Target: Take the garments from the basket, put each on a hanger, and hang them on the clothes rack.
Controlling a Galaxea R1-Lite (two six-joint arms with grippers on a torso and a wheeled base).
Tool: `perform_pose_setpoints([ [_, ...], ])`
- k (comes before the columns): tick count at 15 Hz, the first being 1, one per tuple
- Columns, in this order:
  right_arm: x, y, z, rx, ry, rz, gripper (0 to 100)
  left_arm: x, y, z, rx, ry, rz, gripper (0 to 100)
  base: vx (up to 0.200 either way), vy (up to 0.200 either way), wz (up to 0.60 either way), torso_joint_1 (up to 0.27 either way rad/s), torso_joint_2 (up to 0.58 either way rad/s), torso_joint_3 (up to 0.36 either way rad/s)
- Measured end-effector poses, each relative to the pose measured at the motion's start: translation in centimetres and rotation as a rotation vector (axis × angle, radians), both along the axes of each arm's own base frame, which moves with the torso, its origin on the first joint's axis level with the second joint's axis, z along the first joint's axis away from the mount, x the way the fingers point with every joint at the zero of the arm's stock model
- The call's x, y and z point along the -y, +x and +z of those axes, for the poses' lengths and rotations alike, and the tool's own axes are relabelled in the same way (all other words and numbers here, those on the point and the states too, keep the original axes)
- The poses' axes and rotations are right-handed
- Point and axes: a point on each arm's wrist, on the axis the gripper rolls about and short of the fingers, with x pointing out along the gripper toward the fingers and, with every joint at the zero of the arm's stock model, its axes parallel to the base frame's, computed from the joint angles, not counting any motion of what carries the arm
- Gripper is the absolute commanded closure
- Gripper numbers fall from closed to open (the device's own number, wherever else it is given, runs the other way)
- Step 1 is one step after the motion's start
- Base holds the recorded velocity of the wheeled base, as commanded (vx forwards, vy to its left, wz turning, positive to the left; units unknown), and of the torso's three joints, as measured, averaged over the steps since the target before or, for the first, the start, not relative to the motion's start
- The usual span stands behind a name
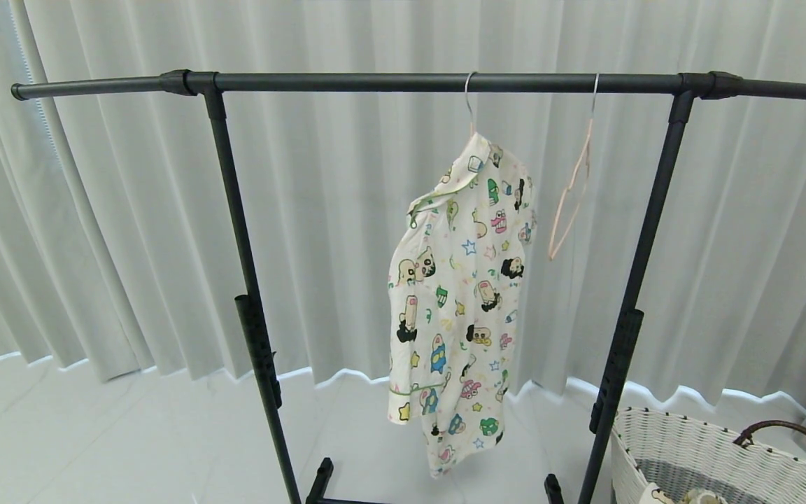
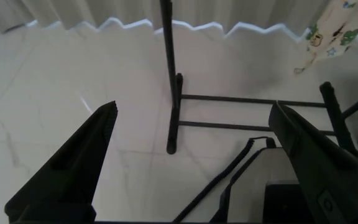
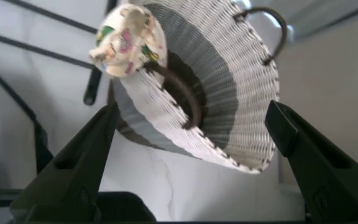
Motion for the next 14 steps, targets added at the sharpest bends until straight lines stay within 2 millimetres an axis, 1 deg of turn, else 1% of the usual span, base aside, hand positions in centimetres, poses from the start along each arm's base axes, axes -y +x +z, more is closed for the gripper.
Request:
perform_pose_setpoints([
  [2,0.1,2.3,0.8,-0.050,-0.012,0.049,0,0.0,-0.1,0.0,0.010,-0.003,-0.033,0,0.000,0.000,0.00,0.000,0.00,0.000],
  [3,0.2,3.6,0.9,-0.085,-0.031,0.089,0,0.1,-0.1,0.0,0.014,-0.004,-0.046,0,0.000,0.000,0.00,0.000,0.00,0.000],
  [5,0.4,6.4,0.3,-0.141,-0.083,0.186,0,0.1,-0.2,0.0,0.018,-0.004,-0.054,0,0.000,0.000,0.00,0.000,0.00,0.000],
  [7,0.6,9.2,-1.1,-0.184,-0.139,0.284,0,0.1,-0.2,0.0,0.020,-0.005,-0.056,0,0.000,0.000,0.00,0.000,0.00,0.000],
  [9,0.8,11.6,-2.9,-0.226,-0.173,0.345,0,0.1,-0.2,0.0,0.021,-0.006,-0.057,0,0.000,0.000,0.00,0.000,0.00,0.000],
  [12,0.9,14.5,-5.7,-0.235,-0.204,0.368,0,0.1,-0.2,0.0,0.020,-0.006,-0.056,0,0.000,0.000,0.00,0.000,0.00,0.000],
  [14,1.0,15.8,-7.4,-0.235,-0.232,0.348,0,0.1,-0.2,0.0,0.018,-0.007,-0.055,0,0.000,0.000,0.00,0.000,0.00,0.000],
])
